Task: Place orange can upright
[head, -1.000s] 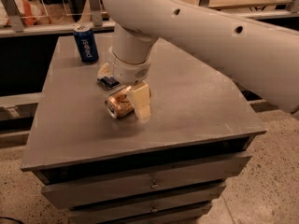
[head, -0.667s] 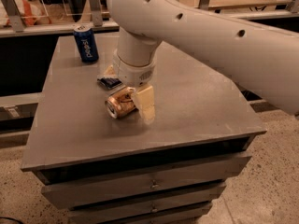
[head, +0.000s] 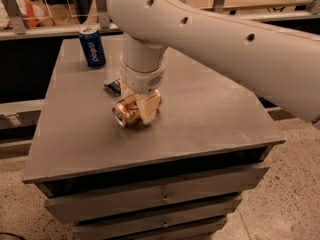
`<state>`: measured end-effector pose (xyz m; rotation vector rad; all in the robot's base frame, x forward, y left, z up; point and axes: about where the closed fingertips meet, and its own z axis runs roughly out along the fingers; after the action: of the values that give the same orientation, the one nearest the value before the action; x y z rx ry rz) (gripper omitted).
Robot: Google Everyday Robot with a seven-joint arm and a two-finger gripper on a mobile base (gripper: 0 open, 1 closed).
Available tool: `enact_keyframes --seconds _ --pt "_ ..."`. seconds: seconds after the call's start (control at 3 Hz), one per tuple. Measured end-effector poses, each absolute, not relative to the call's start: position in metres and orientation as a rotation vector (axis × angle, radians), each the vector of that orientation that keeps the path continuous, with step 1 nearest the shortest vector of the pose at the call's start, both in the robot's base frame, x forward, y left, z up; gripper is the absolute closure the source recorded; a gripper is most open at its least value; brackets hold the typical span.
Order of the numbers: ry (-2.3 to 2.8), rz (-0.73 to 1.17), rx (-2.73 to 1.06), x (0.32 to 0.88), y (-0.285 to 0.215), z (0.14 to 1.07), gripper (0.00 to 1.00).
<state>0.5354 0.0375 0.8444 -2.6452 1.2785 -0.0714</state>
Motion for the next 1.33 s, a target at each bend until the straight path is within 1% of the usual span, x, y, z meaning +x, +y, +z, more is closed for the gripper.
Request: enact_keyframes --seconds 0.67,1.0,1.33 --pt "1.351 -0.15 -2.733 0.541 0.036 0.856 0.87" --pt "1.442 -0.1 -2.651 0.549 0.035 0.89 1.0" --pt "1.57 0.071 -2.408 0.568 0.023 0.916 1.0"
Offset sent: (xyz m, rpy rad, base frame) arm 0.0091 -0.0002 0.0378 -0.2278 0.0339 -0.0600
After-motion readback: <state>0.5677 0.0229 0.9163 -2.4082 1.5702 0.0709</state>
